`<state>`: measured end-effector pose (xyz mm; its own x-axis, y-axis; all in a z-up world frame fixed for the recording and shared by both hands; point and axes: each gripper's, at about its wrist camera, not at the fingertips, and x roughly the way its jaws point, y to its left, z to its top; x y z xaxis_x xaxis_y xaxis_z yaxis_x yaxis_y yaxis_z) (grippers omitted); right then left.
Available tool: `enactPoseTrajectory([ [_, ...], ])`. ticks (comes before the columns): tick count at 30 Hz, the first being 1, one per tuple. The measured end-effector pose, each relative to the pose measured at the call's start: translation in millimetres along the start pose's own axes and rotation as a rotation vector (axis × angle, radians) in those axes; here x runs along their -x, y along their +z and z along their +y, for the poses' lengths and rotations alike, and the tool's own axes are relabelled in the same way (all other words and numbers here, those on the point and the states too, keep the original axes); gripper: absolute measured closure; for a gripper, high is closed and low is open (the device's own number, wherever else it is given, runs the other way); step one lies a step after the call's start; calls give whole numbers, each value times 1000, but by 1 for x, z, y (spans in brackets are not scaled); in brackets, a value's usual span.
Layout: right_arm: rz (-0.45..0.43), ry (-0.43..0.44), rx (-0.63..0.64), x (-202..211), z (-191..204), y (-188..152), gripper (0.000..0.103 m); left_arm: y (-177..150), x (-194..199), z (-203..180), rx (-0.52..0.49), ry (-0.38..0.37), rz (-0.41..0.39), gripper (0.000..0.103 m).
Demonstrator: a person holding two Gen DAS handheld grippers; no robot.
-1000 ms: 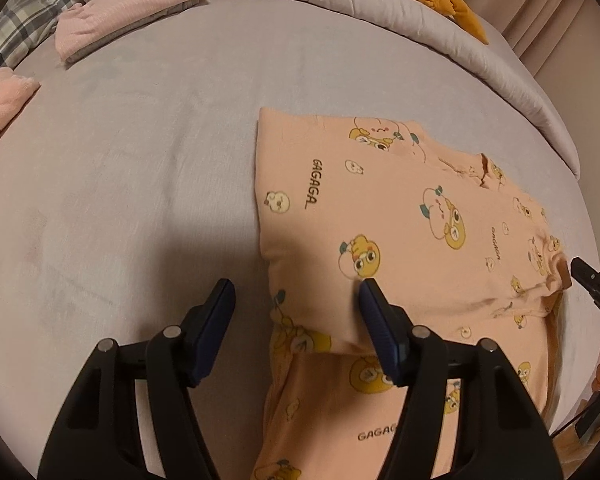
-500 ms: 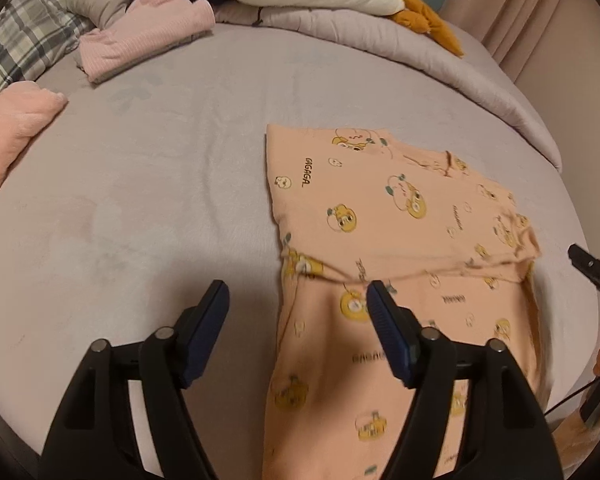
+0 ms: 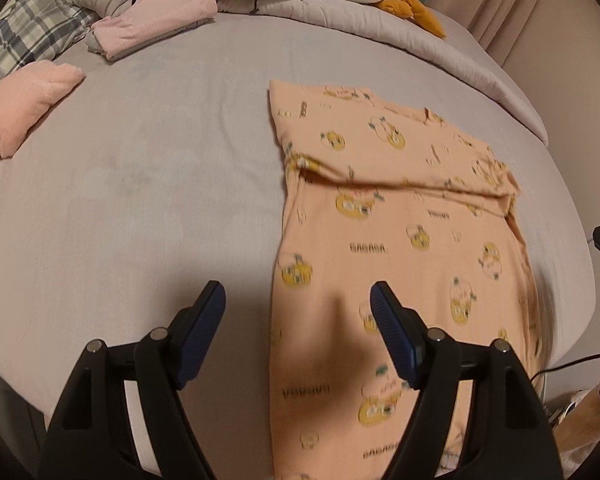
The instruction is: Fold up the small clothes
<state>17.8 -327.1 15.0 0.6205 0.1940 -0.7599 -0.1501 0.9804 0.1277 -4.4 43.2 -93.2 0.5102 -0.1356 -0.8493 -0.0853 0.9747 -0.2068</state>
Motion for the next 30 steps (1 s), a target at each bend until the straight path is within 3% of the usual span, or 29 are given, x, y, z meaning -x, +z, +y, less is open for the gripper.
enactPoseTrajectory([
  [7, -16, -11, -23, 28, -15, -24, 31, -31, 7, 3, 27, -22, 21, 28],
  [20, 141, 64, -49, 0, -7, -89, 29, -85, 2, -1, 7, -53, 72, 29],
  [23, 107, 48, -37, 15, -8, -88, 29, -90, 6, -3, -9, -39, 61, 29],
  [30, -52, -72, -64, 101, -52, -81, 29, -93, 12, -6, -15, -50, 33, 29],
])
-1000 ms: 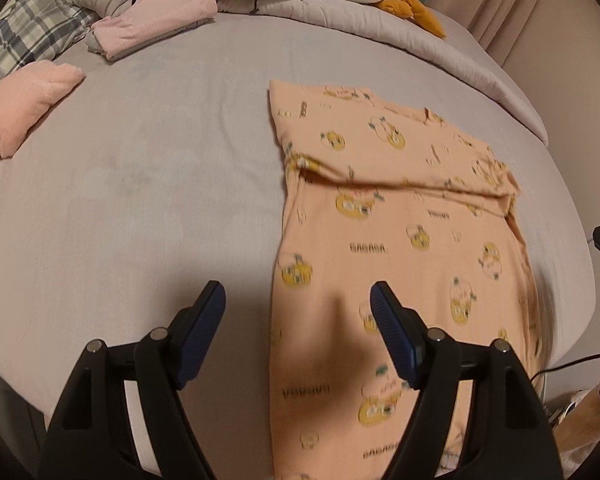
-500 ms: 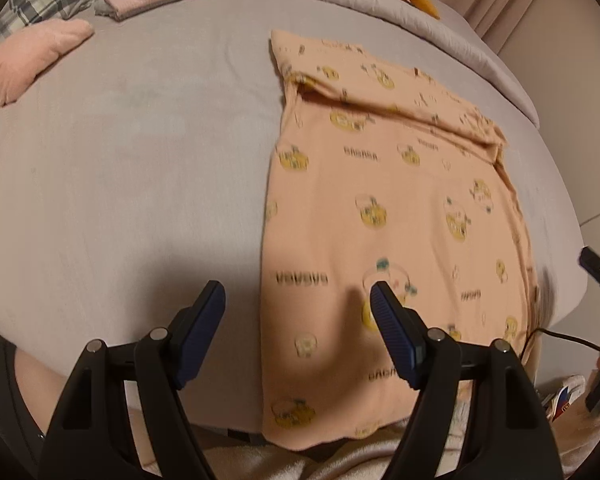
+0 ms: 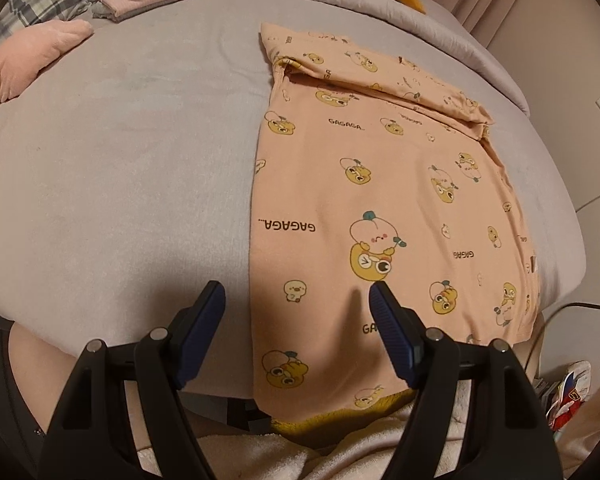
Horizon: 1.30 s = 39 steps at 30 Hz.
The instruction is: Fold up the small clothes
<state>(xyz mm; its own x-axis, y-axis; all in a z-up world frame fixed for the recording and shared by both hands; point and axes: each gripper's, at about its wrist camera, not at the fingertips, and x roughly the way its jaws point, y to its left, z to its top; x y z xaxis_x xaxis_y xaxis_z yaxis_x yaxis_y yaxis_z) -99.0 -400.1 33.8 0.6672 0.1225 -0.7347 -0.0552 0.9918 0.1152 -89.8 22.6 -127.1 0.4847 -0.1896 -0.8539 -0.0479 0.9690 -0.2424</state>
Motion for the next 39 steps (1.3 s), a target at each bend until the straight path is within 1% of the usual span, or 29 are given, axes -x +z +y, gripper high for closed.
enactPoseTrajectory([
  [4, -78, -82, -35, 49, -33, 2, 29, -3, 2, -4, -7, -17, -6, 29],
  [10, -140, -172, -41, 97, -62, -1, 29, -9, 4, -12, -30, -3, -12, 29],
  [12, -147, -192, -26, 104, -66, -3, 29, -12, 5, -13, -27, -3, -16, 29],
  [17, -140, -229, 9, 108, -70, -6, 29, -20, 6, -16, -17, 2, -17, 29],
  [20, -162, -223, 10, 122, -74, -4, 29, -23, 6, -17, -14, 11, -15, 29],
  [25, -237, -269, -1, 158, -85, 6, 29, -25, 7, -16, -5, 10, -23, 29],
  [27, -259, -278, 13, 168, -87, 9, 29, -24, 8, -16, -5, 13, -28, 29],
  [29, -264, -282, 26, 175, -88, 10, 24, -25, 7, -14, -5, 20, -28, 29],
  [30, -262, -289, 32, 174, -87, 10, 17, -25, 6, -13, -3, 24, -25, 29],
  [31, -260, -291, 36, 169, -84, 7, 14, -26, 6, -11, 1, 26, -22, 29],
  [34, -203, -225, 68, 138, -67, -4, 14, -28, 4, -6, 25, 19, -10, 29],
  [36, -140, -189, 100, 99, -47, -16, 14, -30, 3, -3, 33, 22, -1, 29],
  [37, -126, -176, 110, 89, -40, -21, 14, -32, 2, -1, 35, 27, 3, 29],
  [38, -103, -149, 121, 72, -30, -26, 14, -33, 2, 0, 38, 31, 4, 29],
  [39, -73, -103, 127, 51, -19, -32, 14, -35, 2, 2, 42, 35, 3, 29],
])
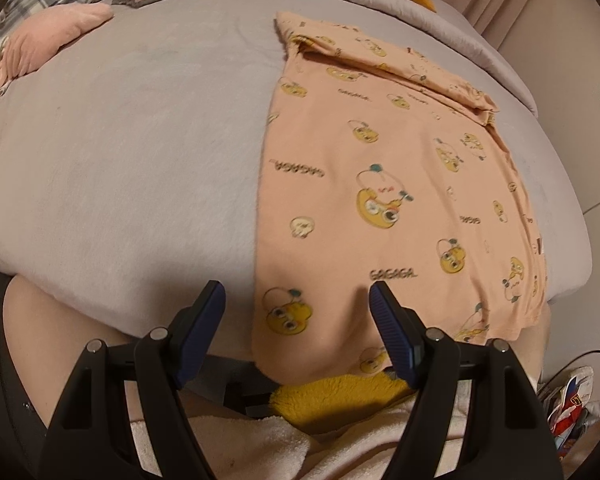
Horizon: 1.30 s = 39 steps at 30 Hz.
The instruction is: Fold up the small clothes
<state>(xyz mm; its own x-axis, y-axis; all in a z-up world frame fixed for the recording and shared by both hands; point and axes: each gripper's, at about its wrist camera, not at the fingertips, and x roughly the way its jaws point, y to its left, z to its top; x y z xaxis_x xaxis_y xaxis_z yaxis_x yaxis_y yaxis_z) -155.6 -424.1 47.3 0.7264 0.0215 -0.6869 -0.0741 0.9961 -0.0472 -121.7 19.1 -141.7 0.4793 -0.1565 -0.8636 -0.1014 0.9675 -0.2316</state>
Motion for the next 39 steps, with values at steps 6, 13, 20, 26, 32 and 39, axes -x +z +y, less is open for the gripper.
enactPoseTrajectory([
  [6, 149, 208, 61, -81, 64, -29, 14, -11, -2, 8, 28, -9, 9, 29],
  [13, 287, 298, 59, -124, 93, -54, 31, -19, -6, 5, 0, 3, 10, 31],
  [20, 340, 317, 56, -134, 97, -64, 66, -23, -11, 10, 14, -4, 25, 48],
  [26, 335, 351, 76, -135, 107, -56, 94, -20, -3, 6, 1, -103, 28, 97],
  [32, 262, 486, 28, -120, 106, -26, 95, -1, 18, 1, 11, -184, -25, 98],
  [39, 209, 473, 21, -130, 101, 15, 95, 49, 32, -11, -13, -205, -108, 98],
])
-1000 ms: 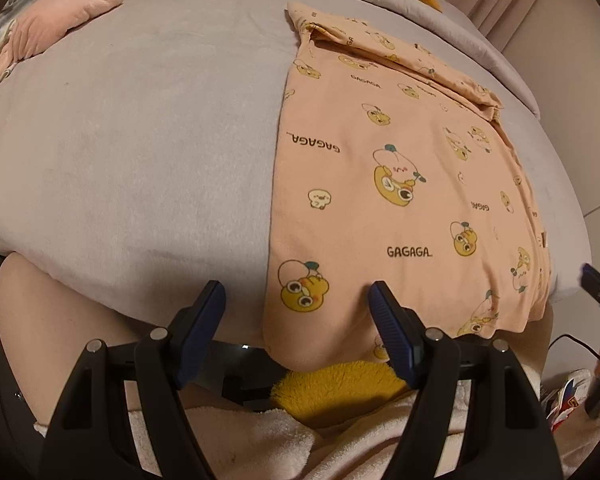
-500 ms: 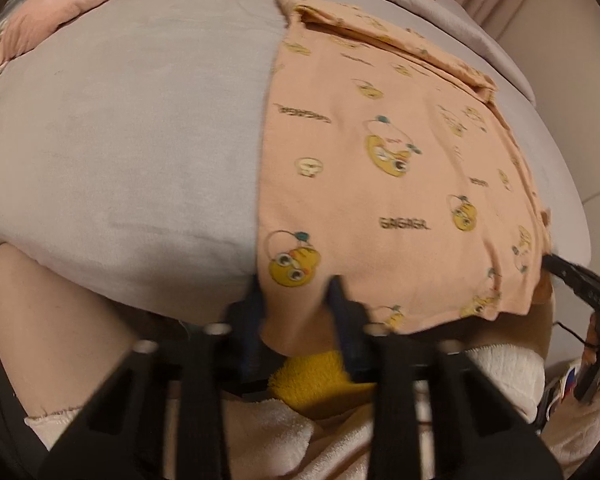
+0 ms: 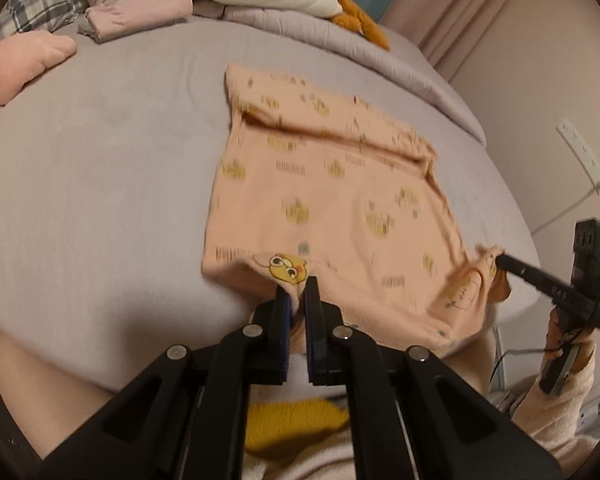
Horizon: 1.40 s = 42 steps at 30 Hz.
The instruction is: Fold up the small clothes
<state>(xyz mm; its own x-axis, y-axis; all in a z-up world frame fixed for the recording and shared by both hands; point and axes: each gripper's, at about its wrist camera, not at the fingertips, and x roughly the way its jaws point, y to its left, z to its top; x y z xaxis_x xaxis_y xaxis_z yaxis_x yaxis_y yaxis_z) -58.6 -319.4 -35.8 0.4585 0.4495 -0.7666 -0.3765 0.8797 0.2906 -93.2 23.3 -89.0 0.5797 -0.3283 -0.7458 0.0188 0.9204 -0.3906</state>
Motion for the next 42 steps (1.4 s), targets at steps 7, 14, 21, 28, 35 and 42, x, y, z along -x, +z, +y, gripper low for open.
enactPoseTrajectory([
  [7, 52, -28, -55, -38, -22, 33, 95, 56, -34, 14, 71, 14, 18, 98],
  [14, 120, -96, -116, -78, -44, 54, 95, 87, -85, 36, 168, 58, 114, 95],
  [21, 129, -138, -92, -60, -46, 56, 86, 95, -72, 32, 121, 31, 110, 67],
  [28, 73, -121, -60, -32, -28, 53, 66, 88, -39, 6, -3, -36, 86, 57],
  [35, 117, -2, 39, -41, 15, 41, 68, 58, -62, -17, -64, -135, 217, 94],
  [42, 220, 54, 118, -65, 36, 26, 69, 47, -90, -19, -81, -62, 272, 94],
])
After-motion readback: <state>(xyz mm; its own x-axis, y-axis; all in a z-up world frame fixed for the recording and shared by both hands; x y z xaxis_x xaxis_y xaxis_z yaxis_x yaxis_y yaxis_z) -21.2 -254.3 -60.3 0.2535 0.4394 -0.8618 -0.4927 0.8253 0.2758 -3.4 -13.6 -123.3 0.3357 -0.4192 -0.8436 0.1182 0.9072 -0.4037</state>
